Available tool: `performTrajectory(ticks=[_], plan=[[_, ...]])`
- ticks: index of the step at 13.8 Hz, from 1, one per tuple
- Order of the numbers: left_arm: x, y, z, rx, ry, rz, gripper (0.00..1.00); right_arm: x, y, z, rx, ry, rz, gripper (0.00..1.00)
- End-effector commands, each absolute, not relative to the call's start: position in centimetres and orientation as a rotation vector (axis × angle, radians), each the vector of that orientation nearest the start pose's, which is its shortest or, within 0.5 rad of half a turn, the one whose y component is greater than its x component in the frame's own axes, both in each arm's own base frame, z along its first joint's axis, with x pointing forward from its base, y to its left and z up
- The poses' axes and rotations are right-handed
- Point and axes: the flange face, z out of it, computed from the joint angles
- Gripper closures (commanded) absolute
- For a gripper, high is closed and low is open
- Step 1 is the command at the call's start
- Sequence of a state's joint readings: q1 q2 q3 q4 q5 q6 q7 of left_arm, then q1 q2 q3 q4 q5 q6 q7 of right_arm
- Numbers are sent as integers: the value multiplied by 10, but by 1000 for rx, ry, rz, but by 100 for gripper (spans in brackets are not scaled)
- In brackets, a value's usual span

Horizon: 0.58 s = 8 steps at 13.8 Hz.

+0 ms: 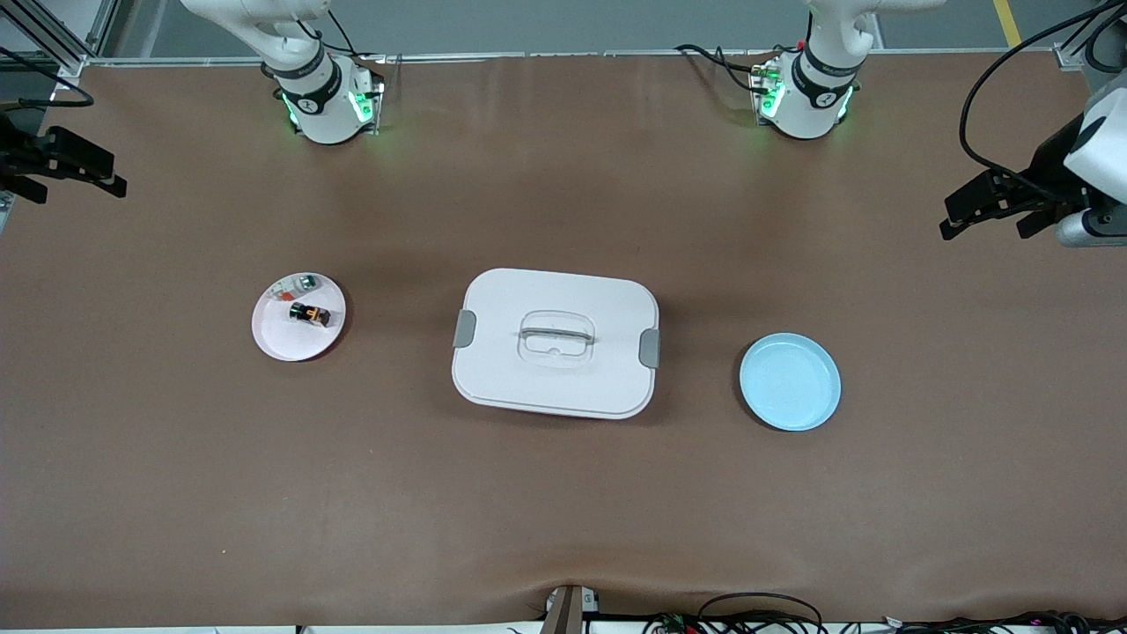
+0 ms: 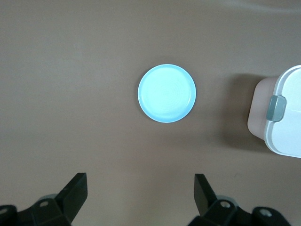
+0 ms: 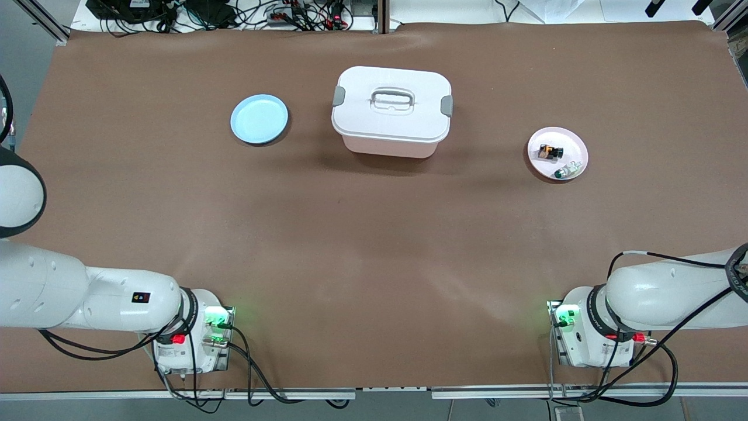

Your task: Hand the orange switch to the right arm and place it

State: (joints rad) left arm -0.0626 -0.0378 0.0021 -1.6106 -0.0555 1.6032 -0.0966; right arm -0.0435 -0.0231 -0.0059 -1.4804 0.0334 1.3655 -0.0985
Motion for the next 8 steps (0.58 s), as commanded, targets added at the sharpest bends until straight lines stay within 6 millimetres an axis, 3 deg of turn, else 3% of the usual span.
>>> performTrajectory(ticks=[1, 8], plan=[[544, -36, 635, -3180, -49, -35, 0, 524, -19, 673, -3110, -87, 52, 0], [543, -36, 633, -3179, -44, -27, 0, 525, -24, 675, -3110, -71, 20, 0]])
